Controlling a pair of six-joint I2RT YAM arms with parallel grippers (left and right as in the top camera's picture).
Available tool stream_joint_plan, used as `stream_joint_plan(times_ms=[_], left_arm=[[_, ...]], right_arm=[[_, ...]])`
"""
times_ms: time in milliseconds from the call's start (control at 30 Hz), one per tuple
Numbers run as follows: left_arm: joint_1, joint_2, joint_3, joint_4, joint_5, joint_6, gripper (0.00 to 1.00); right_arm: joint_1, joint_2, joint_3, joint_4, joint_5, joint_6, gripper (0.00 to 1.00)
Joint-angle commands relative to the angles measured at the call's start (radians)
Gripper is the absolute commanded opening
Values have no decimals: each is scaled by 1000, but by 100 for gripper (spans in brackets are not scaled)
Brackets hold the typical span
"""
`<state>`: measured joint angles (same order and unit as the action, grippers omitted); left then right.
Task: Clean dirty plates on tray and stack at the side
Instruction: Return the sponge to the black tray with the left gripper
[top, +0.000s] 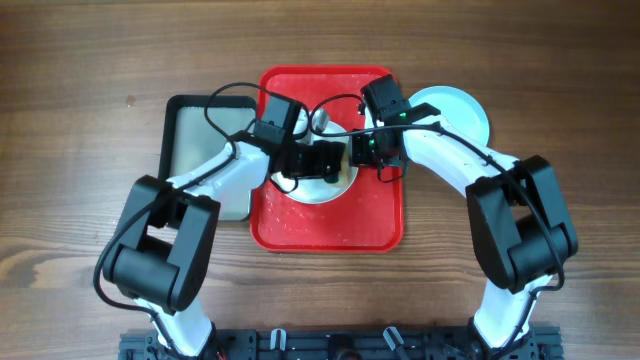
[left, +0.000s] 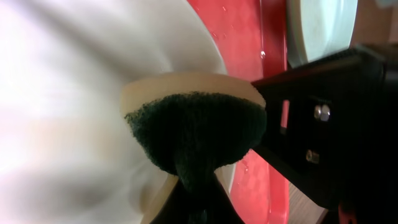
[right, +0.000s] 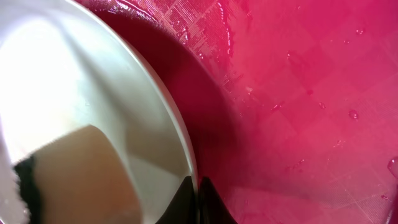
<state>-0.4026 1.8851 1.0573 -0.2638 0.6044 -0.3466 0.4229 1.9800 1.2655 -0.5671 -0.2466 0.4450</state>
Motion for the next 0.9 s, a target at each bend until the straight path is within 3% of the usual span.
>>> stream_joint_plan(times_ms=[0, 267, 400, 633, 867], left_arm=[[77, -63, -3, -6, 34, -2, 4], [260, -293, -2, -87, -66, 10, 4], [348, -369, -3, -181, -168, 94, 4], [438, -349, -10, -340, -423, 138, 4], [439, -298, -41, -343, -450, 235, 4]], right_arm=[[6, 19, 0, 4, -16, -1, 4], [6, 19, 0, -1, -16, -2, 4], [6, 19, 0, -2, -16, -4, 4], [6, 19, 0, 4, -15, -4, 5], [6, 19, 0, 6, -16, -4, 5]])
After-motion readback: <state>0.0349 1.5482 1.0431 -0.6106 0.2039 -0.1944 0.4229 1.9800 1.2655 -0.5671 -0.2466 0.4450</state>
